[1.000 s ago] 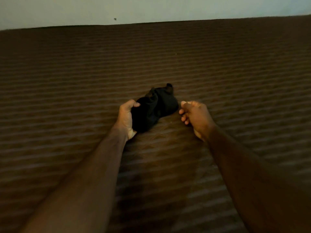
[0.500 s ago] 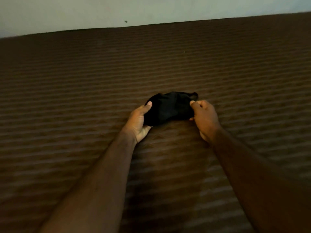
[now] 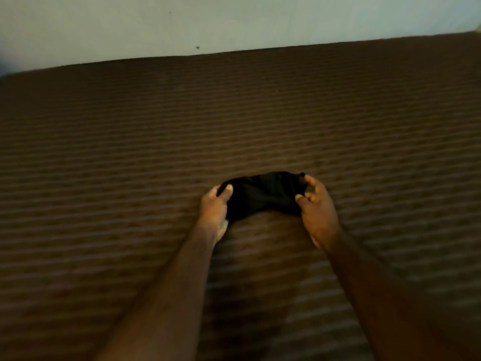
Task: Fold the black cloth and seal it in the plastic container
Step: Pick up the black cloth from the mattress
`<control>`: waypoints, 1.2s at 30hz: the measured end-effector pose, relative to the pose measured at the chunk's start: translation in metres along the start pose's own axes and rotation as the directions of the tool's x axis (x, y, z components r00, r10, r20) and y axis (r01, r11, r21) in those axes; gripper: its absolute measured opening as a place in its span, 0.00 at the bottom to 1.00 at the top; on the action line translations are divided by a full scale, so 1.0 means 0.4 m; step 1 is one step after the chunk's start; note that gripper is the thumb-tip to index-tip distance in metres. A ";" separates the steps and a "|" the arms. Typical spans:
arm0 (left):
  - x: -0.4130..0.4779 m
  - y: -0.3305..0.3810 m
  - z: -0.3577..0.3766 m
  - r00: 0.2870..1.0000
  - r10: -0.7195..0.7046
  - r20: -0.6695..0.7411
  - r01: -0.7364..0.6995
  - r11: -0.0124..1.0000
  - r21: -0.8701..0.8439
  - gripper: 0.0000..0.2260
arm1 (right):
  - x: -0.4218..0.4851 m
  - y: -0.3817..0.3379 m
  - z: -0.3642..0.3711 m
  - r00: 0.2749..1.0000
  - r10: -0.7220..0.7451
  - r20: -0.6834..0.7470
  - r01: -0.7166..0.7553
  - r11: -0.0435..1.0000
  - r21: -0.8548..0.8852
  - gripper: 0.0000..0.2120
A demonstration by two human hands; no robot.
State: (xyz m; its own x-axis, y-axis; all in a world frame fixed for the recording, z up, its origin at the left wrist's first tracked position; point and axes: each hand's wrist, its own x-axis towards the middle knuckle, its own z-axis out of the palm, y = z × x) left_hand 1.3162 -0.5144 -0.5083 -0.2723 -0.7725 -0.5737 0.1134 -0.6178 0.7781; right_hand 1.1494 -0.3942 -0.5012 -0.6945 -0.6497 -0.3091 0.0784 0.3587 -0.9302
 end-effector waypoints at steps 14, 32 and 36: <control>-0.405 -0.081 -0.066 0.976 -0.218 0.004 0.180 0.814 0.552 0.18 | -0.535 0.081 -0.254 0.891 0.447 -0.081 -0.448 0.894 0.008 0.09; -0.934 -0.170 0.151 0.957 -0.221 0.187 0.049 0.759 0.649 0.30 | -1.008 -0.034 -0.685 0.920 0.309 -0.243 -0.318 0.948 0.003 0.04; -1.079 -0.200 0.163 0.950 -0.224 0.218 0.006 0.710 0.704 0.24 | -1.120 -0.034 -0.777 0.938 0.269 -0.219 -0.291 0.954 -0.071 0.08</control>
State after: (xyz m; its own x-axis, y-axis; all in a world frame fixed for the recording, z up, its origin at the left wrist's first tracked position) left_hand 1.3625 -0.1220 -0.3065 -0.4924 -0.5636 -0.6632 -0.5938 -0.3396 0.7294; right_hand 1.2372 0.1005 -0.2886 -0.7868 -0.3659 -0.4971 0.2262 0.5784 -0.7838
